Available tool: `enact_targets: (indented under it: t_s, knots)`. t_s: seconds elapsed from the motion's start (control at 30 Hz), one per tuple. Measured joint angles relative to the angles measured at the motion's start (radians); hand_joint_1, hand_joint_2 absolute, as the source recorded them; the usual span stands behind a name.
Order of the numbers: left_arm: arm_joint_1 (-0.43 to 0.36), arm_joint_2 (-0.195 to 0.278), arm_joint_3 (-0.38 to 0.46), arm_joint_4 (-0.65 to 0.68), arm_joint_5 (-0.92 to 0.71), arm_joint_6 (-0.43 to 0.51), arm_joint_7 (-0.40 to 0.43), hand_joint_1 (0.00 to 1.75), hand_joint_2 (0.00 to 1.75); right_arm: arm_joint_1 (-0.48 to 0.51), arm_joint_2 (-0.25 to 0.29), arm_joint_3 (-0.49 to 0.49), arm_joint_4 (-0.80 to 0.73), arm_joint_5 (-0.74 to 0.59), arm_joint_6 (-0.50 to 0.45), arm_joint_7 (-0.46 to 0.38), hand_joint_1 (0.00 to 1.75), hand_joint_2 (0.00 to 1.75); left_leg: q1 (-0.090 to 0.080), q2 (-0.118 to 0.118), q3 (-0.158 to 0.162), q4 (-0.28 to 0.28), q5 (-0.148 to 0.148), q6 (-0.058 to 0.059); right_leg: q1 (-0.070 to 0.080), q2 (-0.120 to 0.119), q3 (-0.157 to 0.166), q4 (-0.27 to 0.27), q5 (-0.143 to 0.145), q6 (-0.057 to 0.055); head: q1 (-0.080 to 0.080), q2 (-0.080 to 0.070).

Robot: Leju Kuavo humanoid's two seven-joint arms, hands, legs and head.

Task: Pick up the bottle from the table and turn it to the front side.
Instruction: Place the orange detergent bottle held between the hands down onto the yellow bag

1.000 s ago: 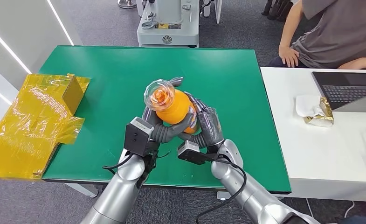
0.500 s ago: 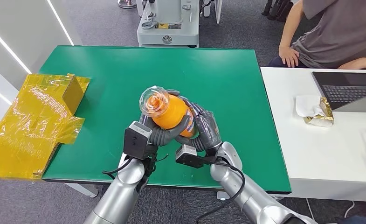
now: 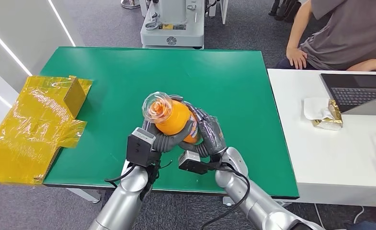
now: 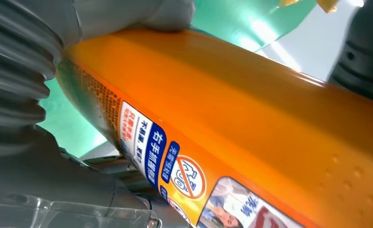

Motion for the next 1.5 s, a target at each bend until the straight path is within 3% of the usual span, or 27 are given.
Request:
enact_targets:
  t_s: [0.47,1.07,1.23,1.5]
  knots:
    - [0.01,0.0,0.004,-0.036,-0.017,0.009,0.001,1.75,1.75,0.077,0.006,-0.115,-0.012,0.012,-0.042,-0.005,0.0,1.75,0.0,0.0,0.0,0.0,0.0,0.0,0.0,0.0,0.0,0.0,0.0,0.0,0.0,0.0]
    - [0.01,0.0,0.004,-0.041,-0.018,0.01,0.001,1.75,1.75,0.1,0.006,-0.141,-0.043,0.008,-0.048,-0.005,0.0,1.75,0.0,0.0,0.0,0.0,0.0,0.0,0.0,0.0,0.0,0.0,0.0,0.0,0.0,0.0]
    - [0.012,0.001,0.008,-0.042,-0.022,0.019,0.002,1.75,1.75,0.174,0.006,-0.157,-0.158,0.024,-0.091,-0.005,0.0,1.75,0.0,0.0,0.0,0.0,0.0,0.0,0.0,0.0,0.0,0.0,0.0,0.0,0.0,0.0]
    - [0.027,0.019,0.018,-0.045,-0.027,0.053,0.014,1.75,1.75,0.4,0.006,-0.177,-0.529,0.052,-0.122,-0.005,0.0,1.75,0.0,-0.001,0.0,-0.001,-0.001,-0.001,0.0,-0.001,0.0,0.0,-0.002,-0.002,0.0,0.0]
